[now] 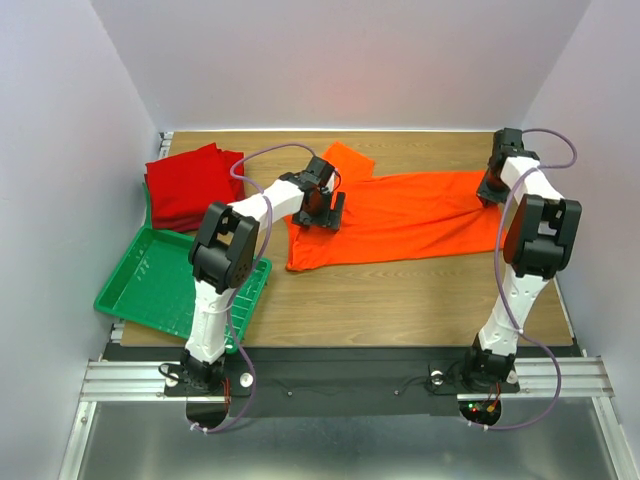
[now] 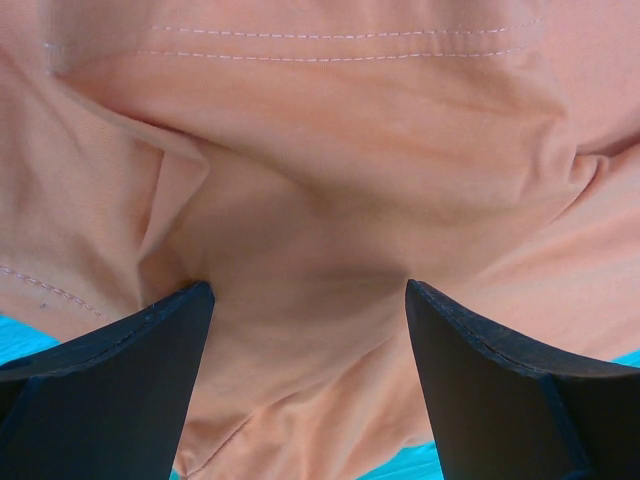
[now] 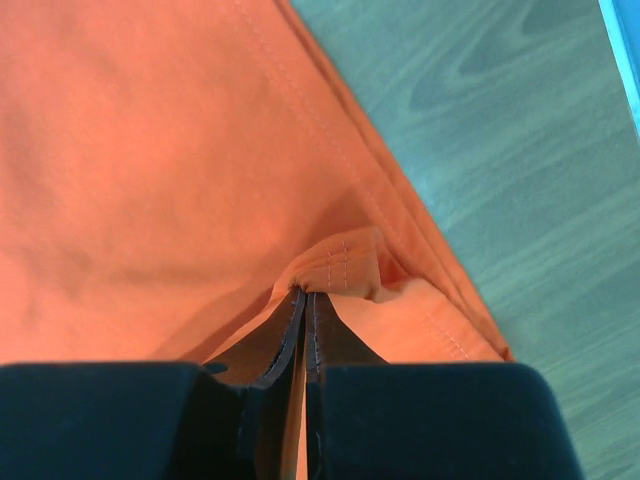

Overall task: Fold and stack the t-shirts
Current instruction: Fold the tshirt

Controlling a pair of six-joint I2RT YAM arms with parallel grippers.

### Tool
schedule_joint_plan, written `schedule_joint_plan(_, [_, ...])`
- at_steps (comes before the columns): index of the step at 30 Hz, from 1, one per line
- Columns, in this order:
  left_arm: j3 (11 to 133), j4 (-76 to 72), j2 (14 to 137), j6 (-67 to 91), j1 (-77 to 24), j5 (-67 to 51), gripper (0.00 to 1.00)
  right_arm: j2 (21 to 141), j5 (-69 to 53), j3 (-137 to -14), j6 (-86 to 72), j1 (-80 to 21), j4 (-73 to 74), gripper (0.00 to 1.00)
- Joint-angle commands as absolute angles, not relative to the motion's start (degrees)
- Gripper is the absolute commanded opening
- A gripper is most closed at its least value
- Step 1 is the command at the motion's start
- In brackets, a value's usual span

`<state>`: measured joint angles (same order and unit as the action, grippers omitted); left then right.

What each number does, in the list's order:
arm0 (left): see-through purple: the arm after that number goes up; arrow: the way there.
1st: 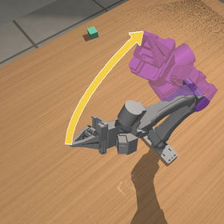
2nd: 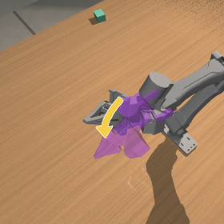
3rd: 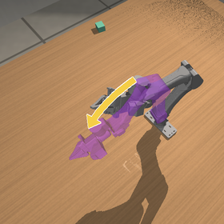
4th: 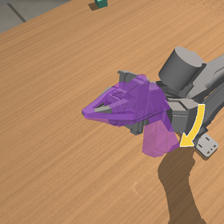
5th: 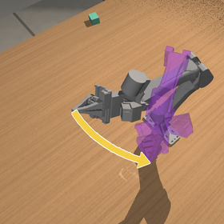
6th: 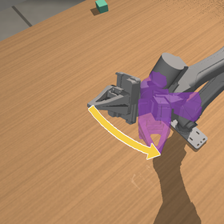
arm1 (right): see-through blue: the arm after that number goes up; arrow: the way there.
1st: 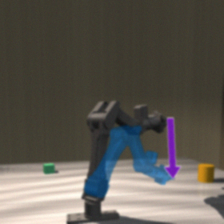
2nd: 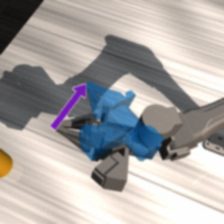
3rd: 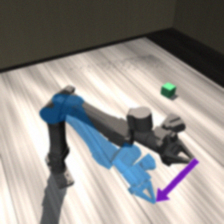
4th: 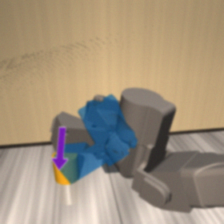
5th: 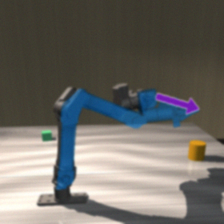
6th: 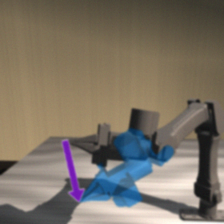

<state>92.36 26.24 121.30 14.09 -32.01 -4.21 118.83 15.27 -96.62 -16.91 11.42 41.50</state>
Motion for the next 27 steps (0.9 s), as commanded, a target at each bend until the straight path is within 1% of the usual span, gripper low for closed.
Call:
schedule_joint_plan(1, [91.0, 28.5, 120.3, 15.6, -30.6, -0.4, 0.91, 120.9, 17.1, -101.2, -17.3, 12.5, 39.6, 0.07])
schedule_joint_plan(5, [91.1, 28.4, 120.1, 16.0, -29.9, -0.4, 0.91, 124.1, 15.7, -104.3, -17.2, 12.5, 39.6, 0.08])
schedule_joint_plan(8, [91.1, 27.4, 119.7, 15.8, -29.9, -1.4, 0.91, 125.6, 14.2, -105.5, -17.3, 12.5, 39.6, 0.14])
schedule_joint_plan(9, [91.1, 27.2, 119.6, 15.8, -29.9, -1.5, 0.91, 126.0, 13.8, -106.1, -17.4, 12.5, 39.6, 0.2])
schedule_joint_plan(11, [92.2, 27.0, 119.4, 15.7, -29.9, -1.6, 0.91, 125.9, 13.1, -106.4, -17.5, 12.5, 39.6, 0.3])
schedule_joint_plan(12, [92.7, 27.2, 119.4, 15.6, -29.9, -1.5, 0.91, 125.2, 13.3, -106.8, -17.5, 12.5, 39.6, 0.42])
schedule_joint_plan(14, [94.7, 27.8, 119.6, 15.8, -29.9, -1.3, 0.91, 124.1, 13.4, -106.9, -17.3, 12.8, 39.6, 0.53])
schedule_joint_plan(15, [95.3, 28.1, 119.6, 15.9, -29.9, -1.3, 0.91, 122.9, 13.5, -106.7, -17.2, 13.0, 39.7, 0.61])
schedule_joint_plan(19, [97.9, 28.6, 118.7, 16.3, -29.9, -1.2, 0.92, 118.7, 13.0, -103.8, -16.0, 13.7, 39.6, 0.66])
schedule_joint_plan(23, [99.9, 28.7, 116.9, 16.5, -29.9, -0.4, 0.92, 115.4, 10.5, -99.0, -15.8, 13.8, 39.6, 0.66])
schedule_joint_plan(27, [99.0, 25.9, 115.2, 16.3, -29.9, -1.7, 0.93, 114.7, 6.0, -95.4, -16.5, 13.8, 38.9, 0.66])
